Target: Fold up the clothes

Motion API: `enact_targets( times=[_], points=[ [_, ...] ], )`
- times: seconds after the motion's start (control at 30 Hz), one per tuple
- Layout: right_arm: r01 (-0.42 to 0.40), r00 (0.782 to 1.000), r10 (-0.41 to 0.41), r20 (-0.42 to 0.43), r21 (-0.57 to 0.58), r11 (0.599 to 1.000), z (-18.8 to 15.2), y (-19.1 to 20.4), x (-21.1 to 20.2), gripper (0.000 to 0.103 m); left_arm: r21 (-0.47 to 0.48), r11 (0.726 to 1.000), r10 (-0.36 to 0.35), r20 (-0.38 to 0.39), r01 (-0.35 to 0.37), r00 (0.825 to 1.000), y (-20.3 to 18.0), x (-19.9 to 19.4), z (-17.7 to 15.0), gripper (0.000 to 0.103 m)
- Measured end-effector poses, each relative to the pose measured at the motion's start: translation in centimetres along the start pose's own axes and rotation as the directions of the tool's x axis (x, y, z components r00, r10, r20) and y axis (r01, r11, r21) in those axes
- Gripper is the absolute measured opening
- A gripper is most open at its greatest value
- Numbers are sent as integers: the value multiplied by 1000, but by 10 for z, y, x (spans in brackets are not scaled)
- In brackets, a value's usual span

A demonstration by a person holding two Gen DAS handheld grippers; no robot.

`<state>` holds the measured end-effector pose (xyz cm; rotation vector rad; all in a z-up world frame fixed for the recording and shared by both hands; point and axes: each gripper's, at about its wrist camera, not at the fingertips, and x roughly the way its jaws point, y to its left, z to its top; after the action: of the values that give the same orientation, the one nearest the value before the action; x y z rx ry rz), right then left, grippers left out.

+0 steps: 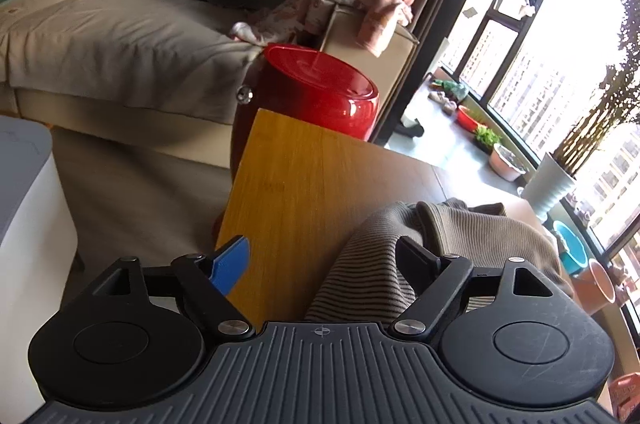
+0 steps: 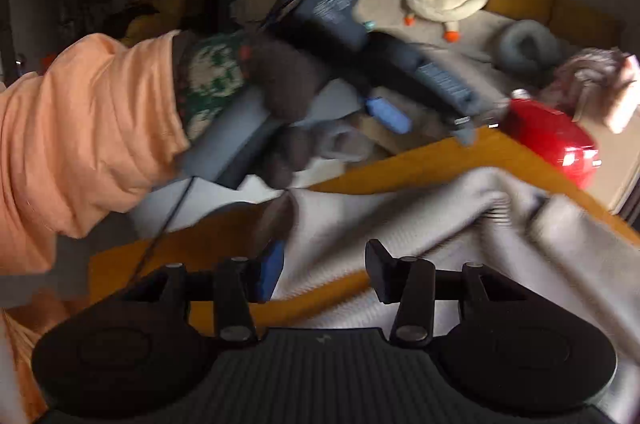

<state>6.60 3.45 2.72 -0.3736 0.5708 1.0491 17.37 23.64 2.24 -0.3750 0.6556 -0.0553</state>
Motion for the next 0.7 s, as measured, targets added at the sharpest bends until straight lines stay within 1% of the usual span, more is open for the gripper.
enact_targets(
  times=[0.1, 0.13, 0.17, 0.2, 0.23, 0.3, 0.4, 0.47, 0.5, 0.57, 0.63, 0.7],
  points=[
    [-41, 999, 41, -11, 14, 999, 4, 19, 29, 46, -3, 1000, 0, 12, 0, 1000, 3, -9, 0, 87],
    [-47, 999, 47, -13, 11, 999, 5, 23, 37, 41, -6, 1000, -5, 15, 5, 1000, 5, -11, 0, 87],
    [-37, 999, 37, -18, -10, 999, 5, 26, 45, 31, -12, 1000, -10, 23, 11, 1000, 7, -14, 1, 88],
    [-23, 999, 23, -23, -2, 1000, 6, 23, 48, 6, -19, 1000, -17, 31, 17, 999, 9, -16, 1, 88],
    [-9, 1000, 10, -29, 7, 1000, 7, 20, 51, 4, -27, 999, -23, 39, 24, 999, 11, -19, 1, 89],
    [19, 999, -18, -40, 24, 1000, 10, 12, 56, 4, -41, 998, -35, 55, 37, 998, 16, -24, 2, 90],
    [89, 996, -89, -1, 105, 990, 27, -20, 34, 3, -63, 997, -44, 79, 49, 996, 21, -30, 3, 91],
    [142, 988, -152, 41, 172, 975, 41, -50, 11, 3, -64, 996, -53, 84, 58, 995, 19, -31, 4, 92],
    [176, 978, -194, 70, 207, 962, 48, -67, -3, 3, -63, 996, -57, 85, 62, 995, 18, -32, 4, 93],
    [240, 950, -282, 130, 271, 932, 59, -98, -33, 3, -62, 996, -66, 88, 71, 994, 16, -32, 4, 95],
    [294, 911, -371, 178, 349, 890, 66, -133, -63, 3, -59, 995, -73, 87, 78, 994, 13, -32, 4, 95],
    [342, 868, -453, 204, 416, 843, 67, -160, -89, 3, -53, 996, -75, 75, 79, 994, 7, -27, 3, 95]
  ],
)
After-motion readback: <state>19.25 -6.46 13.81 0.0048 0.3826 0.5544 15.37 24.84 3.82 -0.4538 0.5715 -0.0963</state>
